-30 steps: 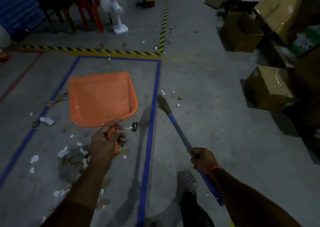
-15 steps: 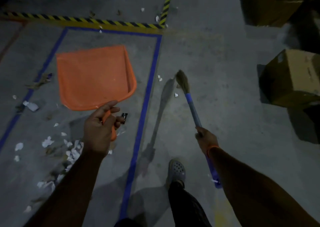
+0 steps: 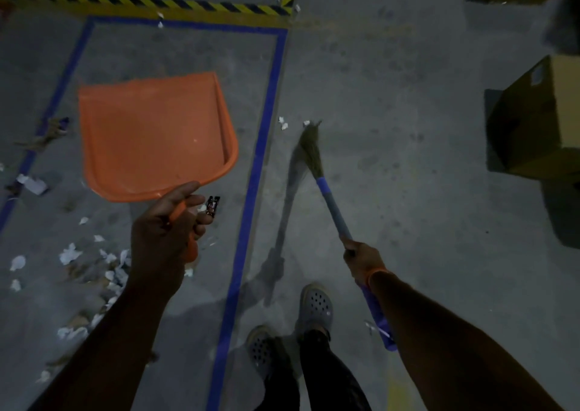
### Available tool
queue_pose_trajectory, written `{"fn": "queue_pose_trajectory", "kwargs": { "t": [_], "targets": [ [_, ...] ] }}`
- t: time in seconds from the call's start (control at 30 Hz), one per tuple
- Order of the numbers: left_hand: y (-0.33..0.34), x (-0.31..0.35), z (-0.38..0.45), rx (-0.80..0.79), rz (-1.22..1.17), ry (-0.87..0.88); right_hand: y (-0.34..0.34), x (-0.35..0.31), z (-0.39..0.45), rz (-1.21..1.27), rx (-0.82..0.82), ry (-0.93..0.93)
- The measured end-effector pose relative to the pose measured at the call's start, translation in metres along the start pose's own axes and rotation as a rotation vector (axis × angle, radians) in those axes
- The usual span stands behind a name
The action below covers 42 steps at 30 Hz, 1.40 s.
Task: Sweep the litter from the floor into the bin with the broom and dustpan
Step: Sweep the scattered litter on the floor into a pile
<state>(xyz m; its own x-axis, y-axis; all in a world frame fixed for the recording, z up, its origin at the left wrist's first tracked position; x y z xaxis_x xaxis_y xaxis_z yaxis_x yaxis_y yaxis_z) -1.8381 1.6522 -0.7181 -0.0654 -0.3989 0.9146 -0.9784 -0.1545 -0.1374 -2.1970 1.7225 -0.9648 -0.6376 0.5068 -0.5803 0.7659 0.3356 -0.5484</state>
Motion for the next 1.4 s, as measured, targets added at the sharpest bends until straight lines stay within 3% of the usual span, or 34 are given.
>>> {"fn": "queue_pose_trajectory", "kwargs": {
  "t": [0.13,0.23,0.4,0.6,0.73,0.9,1.1,1.4],
  "targets": [
    [0.002,-0.002,0.005,-0.011,-0.003,-0.016,0.005,-0.002,-0.011,0.377,-0.039,0.042],
    [0.004,-0.001,0.004,-0.003,-0.043,-0.031,0.000,-0.007,-0.022,0.484,-0.049,-0.032],
    [-0.001,0.003,0.003,0.008,-0.075,-0.027,-0.013,-0.005,-0.028,0.463,-0.010,-0.086],
    [-0.024,0.001,0.008,0.034,-0.065,-0.023,-0.004,0.024,-0.021,0.427,0.057,0.053],
    [-0.040,0.005,0.011,0.055,-0.053,0.012,0.020,0.017,-0.005,0.283,-0.041,0.087],
    [-0.055,0.001,0.018,0.081,-0.108,0.000,0.051,-0.038,0.012,0.195,-0.194,-0.025],
    [-0.068,-0.001,0.029,0.107,-0.140,-0.022,0.054,-0.074,0.015,0.227,-0.308,-0.126],
    [-0.094,-0.007,0.045,0.161,-0.129,-0.033,0.010,-0.080,0.046,0.240,-0.124,-0.133]
  ]
}}
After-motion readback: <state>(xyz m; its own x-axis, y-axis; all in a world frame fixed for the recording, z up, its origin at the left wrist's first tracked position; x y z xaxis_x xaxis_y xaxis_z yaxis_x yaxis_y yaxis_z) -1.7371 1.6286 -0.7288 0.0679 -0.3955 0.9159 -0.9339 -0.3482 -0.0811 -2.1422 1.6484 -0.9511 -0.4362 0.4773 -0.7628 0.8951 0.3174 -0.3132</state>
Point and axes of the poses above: each hand's wrist, its own z-axis towards the middle knuckle, its own y-axis out of the palm, x = y × z, the point moved 8 cm from there along z, towards the middle knuckle, and after that the axes turned 10 degrees about -y, right-handed, at the moved point
